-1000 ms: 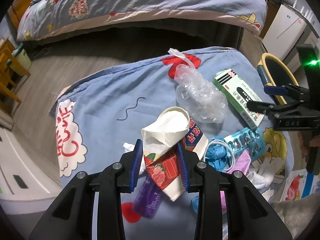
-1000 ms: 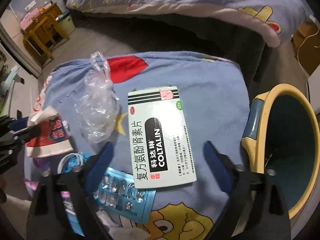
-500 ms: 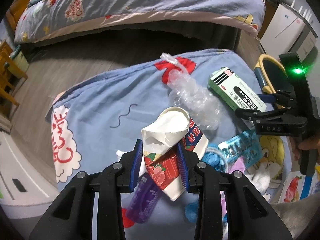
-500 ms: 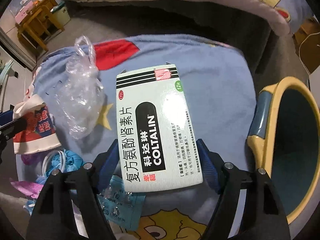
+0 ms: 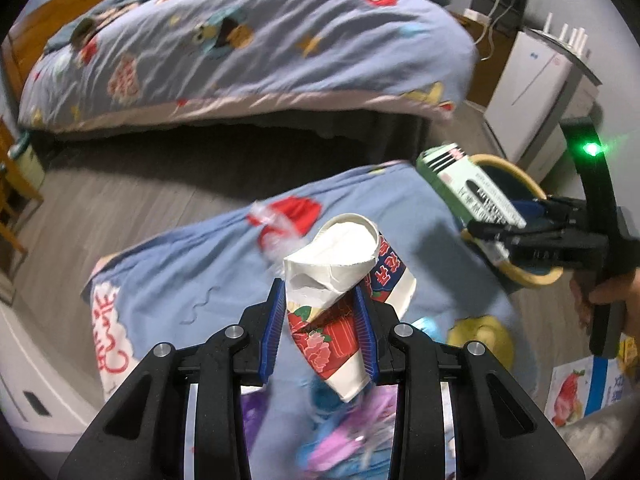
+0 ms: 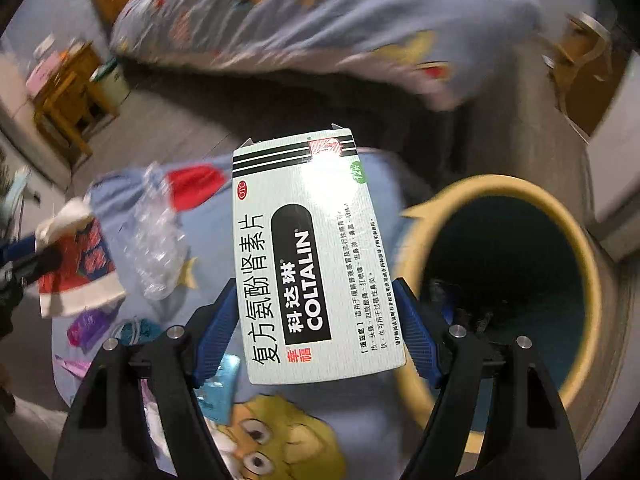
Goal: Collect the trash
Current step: 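Carry the COLTALIN box over the bin and open the right tool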
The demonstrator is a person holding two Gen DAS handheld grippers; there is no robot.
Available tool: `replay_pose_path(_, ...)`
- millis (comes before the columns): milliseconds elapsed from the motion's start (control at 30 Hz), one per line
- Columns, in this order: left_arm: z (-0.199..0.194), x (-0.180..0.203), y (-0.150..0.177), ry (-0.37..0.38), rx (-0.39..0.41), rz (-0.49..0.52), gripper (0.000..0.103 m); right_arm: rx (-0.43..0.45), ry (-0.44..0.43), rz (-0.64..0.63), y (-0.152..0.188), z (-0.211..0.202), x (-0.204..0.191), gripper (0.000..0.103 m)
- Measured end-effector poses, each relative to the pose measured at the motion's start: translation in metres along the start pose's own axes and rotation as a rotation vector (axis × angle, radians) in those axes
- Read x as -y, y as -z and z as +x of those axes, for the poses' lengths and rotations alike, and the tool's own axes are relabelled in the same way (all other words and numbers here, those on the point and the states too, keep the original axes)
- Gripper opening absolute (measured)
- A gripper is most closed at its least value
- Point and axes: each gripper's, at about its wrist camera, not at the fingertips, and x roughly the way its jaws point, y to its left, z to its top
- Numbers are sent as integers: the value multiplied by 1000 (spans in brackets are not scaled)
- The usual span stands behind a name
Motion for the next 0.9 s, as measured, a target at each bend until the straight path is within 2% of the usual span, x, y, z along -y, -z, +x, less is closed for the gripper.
replay_pose_path(33,0,5,-2,6,5,5,35,25,34,65,0,-10,28,74)
replay_pose_path(100,2,21,-7,20,12,19,35,34,54,98,2,-10,39,74)
replay_pose_path(133,3,27,-7,23,14,31,35,39,85,150,5,-12,57,74)
replay_pose_path(300,13,63,-16,57,24,81,35,11,196,325,27,-7,119,74)
replay_pose_path(433,26,97,-28,101,20,120,35,1,239,479,50,-10,167,74)
replay_pose_path(700,67,155,-50,202,-29,129,35,-13,245,533,61,-8,191,74)
replay_pose_path(900,95,183,-55,204,-57,173,35,-9,256,506,65,-10,194,75)
